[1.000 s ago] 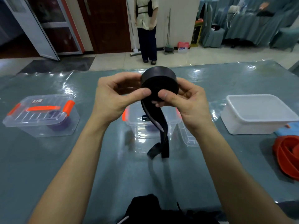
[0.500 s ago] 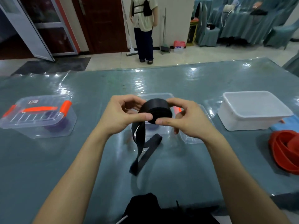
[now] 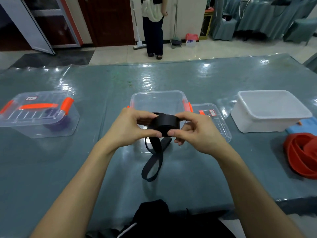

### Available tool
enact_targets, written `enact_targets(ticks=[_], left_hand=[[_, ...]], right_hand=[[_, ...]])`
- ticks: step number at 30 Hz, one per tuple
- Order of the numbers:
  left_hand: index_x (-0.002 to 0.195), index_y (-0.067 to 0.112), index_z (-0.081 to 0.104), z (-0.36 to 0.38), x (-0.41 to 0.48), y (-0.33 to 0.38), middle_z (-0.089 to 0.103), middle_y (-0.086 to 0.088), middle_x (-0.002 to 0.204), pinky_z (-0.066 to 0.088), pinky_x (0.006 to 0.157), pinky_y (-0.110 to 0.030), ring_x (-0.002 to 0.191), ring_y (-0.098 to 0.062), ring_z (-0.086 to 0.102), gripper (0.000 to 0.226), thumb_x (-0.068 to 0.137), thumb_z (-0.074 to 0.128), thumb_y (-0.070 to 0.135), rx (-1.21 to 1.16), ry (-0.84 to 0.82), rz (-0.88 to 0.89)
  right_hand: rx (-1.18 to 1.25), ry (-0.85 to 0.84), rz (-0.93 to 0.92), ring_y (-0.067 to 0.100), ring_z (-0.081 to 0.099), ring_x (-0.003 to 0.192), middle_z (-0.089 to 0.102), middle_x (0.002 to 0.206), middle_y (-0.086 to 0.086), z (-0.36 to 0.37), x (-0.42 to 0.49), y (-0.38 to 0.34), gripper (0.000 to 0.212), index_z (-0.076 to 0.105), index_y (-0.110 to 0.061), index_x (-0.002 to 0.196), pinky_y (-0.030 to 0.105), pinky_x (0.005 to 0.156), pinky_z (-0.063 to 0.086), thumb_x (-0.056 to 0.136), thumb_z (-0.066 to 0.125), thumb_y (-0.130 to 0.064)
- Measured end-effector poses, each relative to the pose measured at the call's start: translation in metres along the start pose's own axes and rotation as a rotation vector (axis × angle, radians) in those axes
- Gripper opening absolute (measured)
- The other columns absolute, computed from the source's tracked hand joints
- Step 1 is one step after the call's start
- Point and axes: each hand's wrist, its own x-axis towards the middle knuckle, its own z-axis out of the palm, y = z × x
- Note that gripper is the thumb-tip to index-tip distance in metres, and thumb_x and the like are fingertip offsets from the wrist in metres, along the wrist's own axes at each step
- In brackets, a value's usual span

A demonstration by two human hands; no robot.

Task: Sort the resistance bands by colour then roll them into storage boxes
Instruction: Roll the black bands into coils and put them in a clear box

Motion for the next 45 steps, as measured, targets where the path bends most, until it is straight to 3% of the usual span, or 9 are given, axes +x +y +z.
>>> enact_targets(ticks=[3,7,12,17,20,28,32,39,45], left_hand=[[0.114,0.025,0.085,0.005,0.003,0.008,0.083,0.019,0.097,0.058,0.094,-0.019,0.095,0.004,0.077,0.040,0.076,0.099,0.021,0.114,-0.050,0.026],[0.109,0.026,0.084,0.004,0.013,0.012,0.082,0.020,0.094,0.059,0.095,-0.022,0.095,0.003,0.077,0.038,0.075,0.099,0.022,0.093,-0.018,0.024],[0.117,0.011,0.081,0.009,0.021,0.005,0.084,-0.003,0.107,0.061,0.102,-0.039,0.107,-0.022,0.080,0.046,0.074,0.097,0.008,-0.221,0.002,-0.027],[0.105,0.012,0.084,0.017,0.038,0.016,0.084,-0.005,0.092,0.066,0.090,-0.045,0.091,-0.023,0.082,0.036,0.073,0.099,0.008,-0.156,-0.100,-0.087],[0.098,0.023,0.085,0.023,0.048,0.021,0.081,-0.005,0.082,0.064,0.082,-0.054,0.082,-0.033,0.079,0.029,0.073,0.099,0.029,0.086,-0.200,-0.047],[0.110,0.010,0.080,0.046,0.069,0.047,0.084,-0.008,0.100,0.064,0.092,-0.037,0.096,-0.025,0.082,0.045,0.068,0.095,0.017,-0.319,-0.067,-0.046],[0.107,0.014,0.082,0.049,0.082,0.062,0.084,-0.005,0.098,0.065,0.090,-0.035,0.094,-0.024,0.082,0.042,0.067,0.095,0.014,-0.314,-0.034,-0.048],[0.104,0.014,0.083,0.049,0.101,0.075,0.084,-0.007,0.094,0.064,0.084,-0.028,0.089,-0.020,0.082,0.038,0.068,0.095,0.013,-0.276,-0.110,-0.089],[0.108,0.012,0.083,0.045,0.110,0.079,0.084,-0.006,0.094,0.063,0.082,-0.026,0.088,-0.020,0.082,0.037,0.074,0.095,0.004,-0.211,-0.087,-0.079]], right_hand=[[-0.358,-0.027,-0.097,0.004,0.066,0.070,0.068,0.082,-0.030,-0.004,0.005,-0.005,0.042,0.072,-0.037,0.118,0.018,0.068,0.046,0.081,0.091,-0.043],[-0.335,0.039,-0.178,0.015,0.065,0.068,0.068,0.074,-0.010,-0.004,0.010,-0.001,0.028,0.074,-0.031,0.105,0.036,0.066,0.050,0.084,0.088,-0.042],[0.179,0.128,-0.075,0.037,0.075,0.063,0.074,0.070,0.019,-0.020,0.013,-0.001,0.035,0.077,-0.022,0.109,0.063,0.080,0.061,0.080,0.091,-0.034],[0.179,-0.004,0.018,0.035,0.080,0.074,0.080,0.100,0.008,-0.039,0.006,0.008,0.042,0.072,-0.014,0.123,0.059,0.081,0.064,0.085,0.091,-0.018],[-0.017,-0.059,0.055,0.021,0.078,0.068,0.079,0.080,0.007,-0.046,0.001,0.017,0.040,0.075,-0.019,0.119,0.047,0.073,0.065,0.083,0.092,-0.016],[0.411,0.073,0.008,0.032,0.075,0.061,0.078,0.082,0.006,-0.075,0.002,0.025,0.033,0.073,-0.004,0.114,0.039,0.062,0.066,0.083,0.083,0.001],[0.413,0.030,0.046,0.034,0.079,0.075,0.076,0.104,0.020,-0.093,0.008,0.033,0.041,0.068,0.004,0.122,0.038,0.074,0.065,0.084,0.084,0.006],[0.378,-0.002,0.024,0.027,0.073,0.066,0.075,0.084,0.020,-0.107,0.014,0.045,0.031,0.072,0.001,0.113,0.032,0.068,0.061,0.085,0.085,0.005],[0.425,0.021,0.037,0.030,0.072,0.069,0.072,0.094,0.033,-0.112,0.024,0.047,0.033,0.072,0.001,0.114,0.040,0.073,0.063,0.084,0.084,0.007]])
